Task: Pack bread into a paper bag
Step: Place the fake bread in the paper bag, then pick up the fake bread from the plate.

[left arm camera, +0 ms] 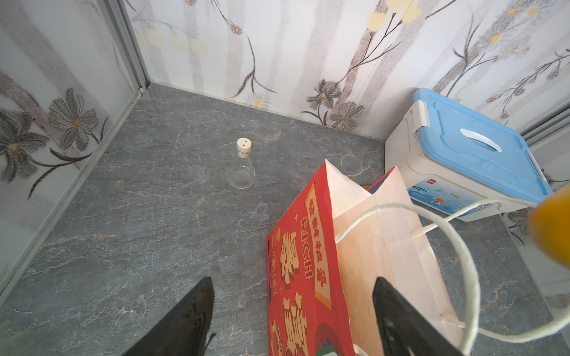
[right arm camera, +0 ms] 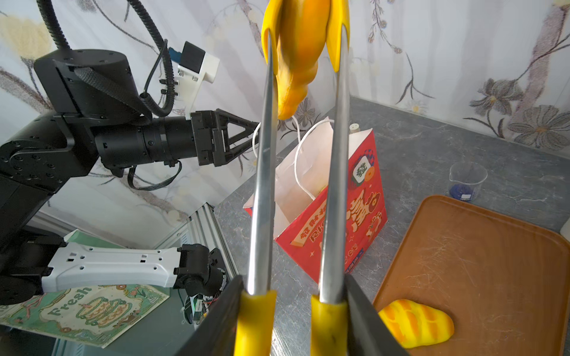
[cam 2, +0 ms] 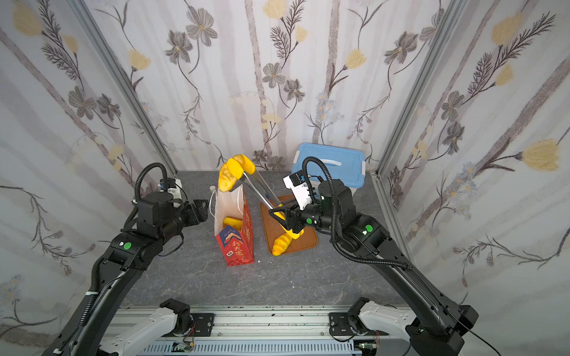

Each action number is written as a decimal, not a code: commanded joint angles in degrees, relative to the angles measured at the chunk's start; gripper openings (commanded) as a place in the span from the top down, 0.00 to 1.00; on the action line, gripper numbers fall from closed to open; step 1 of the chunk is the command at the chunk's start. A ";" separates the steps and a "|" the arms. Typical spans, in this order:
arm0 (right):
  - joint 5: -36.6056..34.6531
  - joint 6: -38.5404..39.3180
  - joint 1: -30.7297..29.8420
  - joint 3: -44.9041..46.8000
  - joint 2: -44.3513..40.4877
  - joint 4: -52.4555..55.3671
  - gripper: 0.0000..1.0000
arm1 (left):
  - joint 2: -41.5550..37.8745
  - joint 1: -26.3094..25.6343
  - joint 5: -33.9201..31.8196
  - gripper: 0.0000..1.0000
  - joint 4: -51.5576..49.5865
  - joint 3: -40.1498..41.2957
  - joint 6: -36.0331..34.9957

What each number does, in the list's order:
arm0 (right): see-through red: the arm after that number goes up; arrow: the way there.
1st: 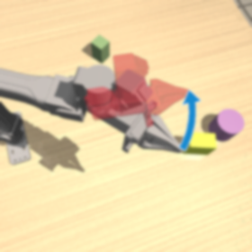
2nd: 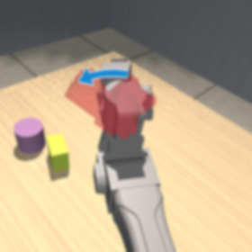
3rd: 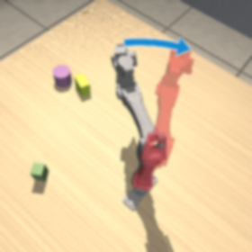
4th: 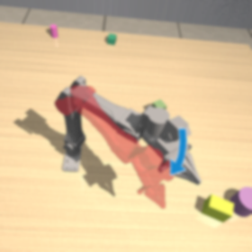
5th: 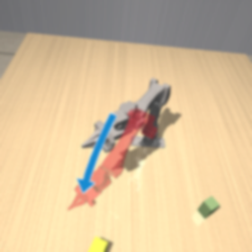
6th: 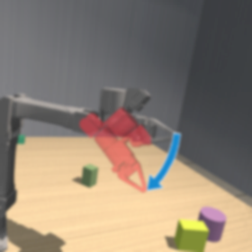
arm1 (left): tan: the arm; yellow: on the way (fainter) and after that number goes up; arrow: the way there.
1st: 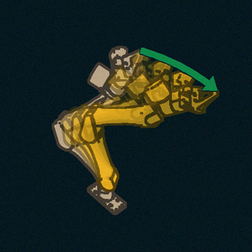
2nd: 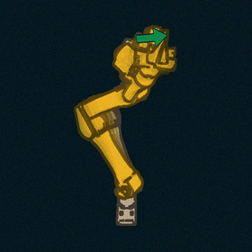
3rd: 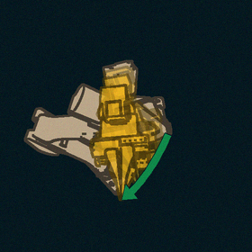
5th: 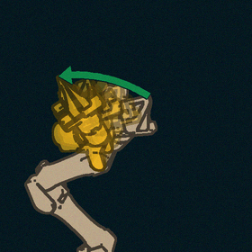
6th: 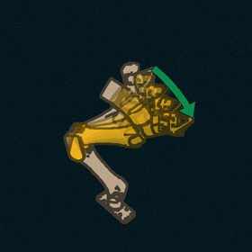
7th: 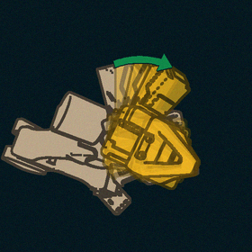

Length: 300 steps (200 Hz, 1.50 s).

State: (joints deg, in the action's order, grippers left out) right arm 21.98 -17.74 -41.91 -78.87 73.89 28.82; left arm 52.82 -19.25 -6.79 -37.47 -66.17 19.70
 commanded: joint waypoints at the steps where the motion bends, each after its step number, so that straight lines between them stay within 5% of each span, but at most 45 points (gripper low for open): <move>1: -3.26 2.38 -1.23 -1.43 1.28 -1.05 0.51 | -0.12 0.08 -0.07 0.18 0.73 -0.44 0.42; 58: -3.56 2.46 -1.51 -0.72 1.92 -0.47 0.41 | -0.43 0.08 -0.26 0.18 0.56 -0.27 0.33; 152: -11.82 1.27 0.95 -2.35 -3.36 4.15 0.41 | -0.25 0.09 0.35 0.18 1.26 -0.19 0.51; 213: -11.99 -2.33 6.34 9.43 -9.09 11.92 0.43 | 0.71 0.04 1.20 0.18 2.31 -0.10 0.33; 300: -5.64 -4.76 6.39 18.75 -7.78 24.23 0.42 | 0.53 0.08 1.78 0.18 3.53 1.13 0.82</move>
State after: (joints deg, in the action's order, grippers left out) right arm 13.23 -21.63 -35.46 -60.60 65.54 52.07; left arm 53.54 -19.25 -4.73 -35.73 -65.19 19.94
